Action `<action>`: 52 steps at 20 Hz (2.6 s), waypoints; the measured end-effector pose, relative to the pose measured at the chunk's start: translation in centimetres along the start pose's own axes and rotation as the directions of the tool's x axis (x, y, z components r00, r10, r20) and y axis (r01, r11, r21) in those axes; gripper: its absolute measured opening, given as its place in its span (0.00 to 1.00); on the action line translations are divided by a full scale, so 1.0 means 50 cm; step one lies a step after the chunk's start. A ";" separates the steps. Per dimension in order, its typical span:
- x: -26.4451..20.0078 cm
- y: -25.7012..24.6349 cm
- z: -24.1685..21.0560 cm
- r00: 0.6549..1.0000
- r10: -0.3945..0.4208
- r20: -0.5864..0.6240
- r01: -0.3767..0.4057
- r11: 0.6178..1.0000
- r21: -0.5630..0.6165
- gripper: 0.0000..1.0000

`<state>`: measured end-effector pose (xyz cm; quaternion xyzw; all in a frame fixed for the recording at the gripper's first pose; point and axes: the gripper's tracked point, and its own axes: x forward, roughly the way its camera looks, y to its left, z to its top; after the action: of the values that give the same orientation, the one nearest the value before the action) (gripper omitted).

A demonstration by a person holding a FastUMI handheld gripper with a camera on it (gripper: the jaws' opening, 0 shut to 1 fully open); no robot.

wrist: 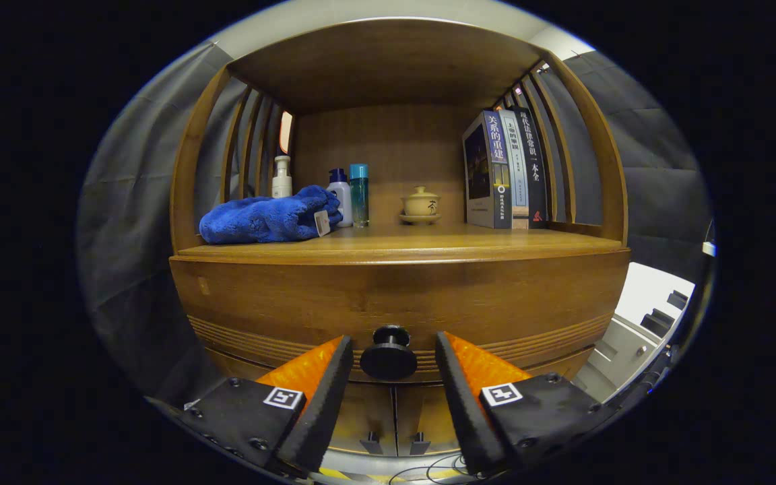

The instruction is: Pull open the drawer, take out the items inside it, and place them on the countertop above the cabinet.

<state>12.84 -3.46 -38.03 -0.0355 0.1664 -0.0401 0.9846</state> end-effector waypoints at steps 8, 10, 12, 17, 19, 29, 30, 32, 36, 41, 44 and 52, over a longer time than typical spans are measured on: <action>0.015 0.002 -0.004 1.000 0.024 -0.015 -0.022 0.996 0.089 0.45; 0.017 0.000 -0.005 1.000 0.023 -0.012 -0.022 0.997 0.077 0.42; 0.017 0.001 -0.007 0.999 0.029 -0.017 -0.027 0.995 0.091 0.41; -0.008 0.000 -0.009 0.999 0.033 -0.009 -0.032 0.997 0.076 0.41; -0.030 0.000 -0.015 1.000 0.027 -0.014 -0.025 0.996 0.086 0.41; -0.157 0.006 -0.036 0.997 0.057 -0.041 -0.056 0.998 0.024 0.41; -0.167 0.006 -0.038 0.997 0.062 -0.047 -0.061 0.998 0.025 0.41; -0.185 0.006 -0.041 0.996 0.064 -0.057 -0.063 0.998 0.022 0.41; -0.213 0.009 -0.047 0.995 0.069 -0.075 -0.068 0.998 0.016 0.40; -0.262 0.015 -0.061 0.993 0.074 -0.092 -0.077 0.997 -0.020 0.41; -0.294 0.017 -0.077 0.990 0.092 -0.110 -0.095 0.995 -0.020 0.40; -0.356 0.028 -0.097 0.985 0.118 -0.127 -0.120 0.993 -0.008 0.40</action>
<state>-5.44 -0.74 -36.91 -0.0305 0.2306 0.0180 0.9724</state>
